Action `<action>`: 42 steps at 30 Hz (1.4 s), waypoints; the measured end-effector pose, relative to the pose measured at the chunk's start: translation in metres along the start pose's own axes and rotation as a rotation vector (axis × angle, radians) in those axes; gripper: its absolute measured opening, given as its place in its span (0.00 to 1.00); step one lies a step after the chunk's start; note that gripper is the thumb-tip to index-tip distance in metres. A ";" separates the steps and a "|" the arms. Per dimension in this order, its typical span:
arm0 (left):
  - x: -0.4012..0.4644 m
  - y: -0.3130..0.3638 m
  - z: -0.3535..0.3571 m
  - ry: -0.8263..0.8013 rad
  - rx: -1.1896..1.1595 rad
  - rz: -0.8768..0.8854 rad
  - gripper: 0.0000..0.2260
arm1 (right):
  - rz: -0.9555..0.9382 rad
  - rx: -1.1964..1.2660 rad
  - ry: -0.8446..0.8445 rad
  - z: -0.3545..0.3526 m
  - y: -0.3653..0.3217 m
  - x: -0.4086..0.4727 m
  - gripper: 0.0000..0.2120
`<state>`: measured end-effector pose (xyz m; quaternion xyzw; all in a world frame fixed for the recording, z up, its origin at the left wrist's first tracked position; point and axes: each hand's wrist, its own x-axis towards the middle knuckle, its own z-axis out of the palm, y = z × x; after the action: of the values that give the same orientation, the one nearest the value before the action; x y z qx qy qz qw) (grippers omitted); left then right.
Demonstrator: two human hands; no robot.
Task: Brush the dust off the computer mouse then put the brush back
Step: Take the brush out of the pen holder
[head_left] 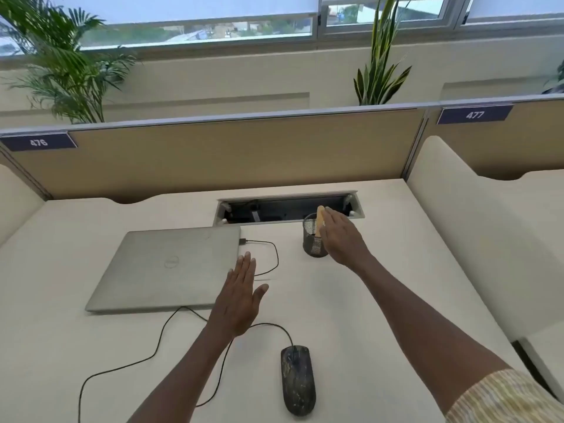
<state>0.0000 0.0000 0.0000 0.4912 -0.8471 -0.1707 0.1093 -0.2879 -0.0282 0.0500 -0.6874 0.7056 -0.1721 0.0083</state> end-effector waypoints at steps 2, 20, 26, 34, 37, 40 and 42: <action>0.004 0.000 0.003 0.024 -0.040 -0.043 0.48 | -0.009 0.005 -0.042 -0.003 0.003 0.012 0.23; 0.010 -0.010 0.021 0.020 -0.076 -0.110 0.46 | 0.100 0.279 -0.058 0.022 0.023 0.057 0.22; 0.003 -0.004 0.017 0.039 -0.112 -0.088 0.45 | 0.198 0.386 -0.053 0.022 0.023 0.050 0.06; -0.017 0.011 0.004 0.117 -0.193 -0.046 0.36 | 0.278 0.490 0.150 -0.011 0.008 0.039 0.08; -0.034 0.019 -0.001 0.164 -0.250 -0.026 0.34 | 0.274 0.462 0.250 -0.034 0.002 0.033 0.07; -0.057 0.022 -0.001 0.184 -0.284 0.003 0.32 | 0.246 0.420 0.349 -0.052 -0.004 0.019 0.05; -0.072 0.021 0.002 0.186 -0.304 0.012 0.33 | 0.222 0.413 0.403 -0.061 -0.010 0.007 0.03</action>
<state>0.0184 0.0727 0.0047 0.4775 -0.8008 -0.2500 0.2612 -0.2938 -0.0207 0.1111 -0.5420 0.7138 -0.4428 0.0264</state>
